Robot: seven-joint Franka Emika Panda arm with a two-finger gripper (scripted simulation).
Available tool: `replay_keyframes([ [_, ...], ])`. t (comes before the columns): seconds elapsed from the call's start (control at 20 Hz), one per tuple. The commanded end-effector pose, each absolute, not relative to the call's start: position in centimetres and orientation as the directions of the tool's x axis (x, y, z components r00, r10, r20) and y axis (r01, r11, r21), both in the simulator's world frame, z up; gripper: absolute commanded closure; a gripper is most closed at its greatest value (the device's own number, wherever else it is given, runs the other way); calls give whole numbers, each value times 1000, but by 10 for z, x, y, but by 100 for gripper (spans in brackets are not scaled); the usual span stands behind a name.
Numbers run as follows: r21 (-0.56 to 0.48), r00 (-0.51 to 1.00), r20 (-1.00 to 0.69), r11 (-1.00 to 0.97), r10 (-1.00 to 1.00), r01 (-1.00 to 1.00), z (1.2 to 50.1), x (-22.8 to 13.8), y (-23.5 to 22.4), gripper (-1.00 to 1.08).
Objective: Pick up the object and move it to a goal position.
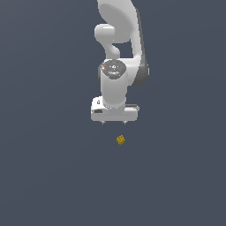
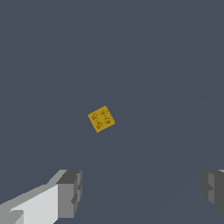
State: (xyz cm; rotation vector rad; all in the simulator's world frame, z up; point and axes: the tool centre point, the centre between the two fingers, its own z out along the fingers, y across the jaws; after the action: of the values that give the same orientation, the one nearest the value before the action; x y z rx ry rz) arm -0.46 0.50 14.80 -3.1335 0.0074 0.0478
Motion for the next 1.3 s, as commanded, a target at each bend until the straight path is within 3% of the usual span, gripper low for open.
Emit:
replay_keyframes([
  [0.0,-8,1000,-31,-1000,-5,-5,148,-5,5,-92],
  [0.75,-6,1000,-21,-1000,-11,-11,153,3,20,-92],
  [1.25,-2,992,-16,-992,124,124,131,8,24,-92],
])
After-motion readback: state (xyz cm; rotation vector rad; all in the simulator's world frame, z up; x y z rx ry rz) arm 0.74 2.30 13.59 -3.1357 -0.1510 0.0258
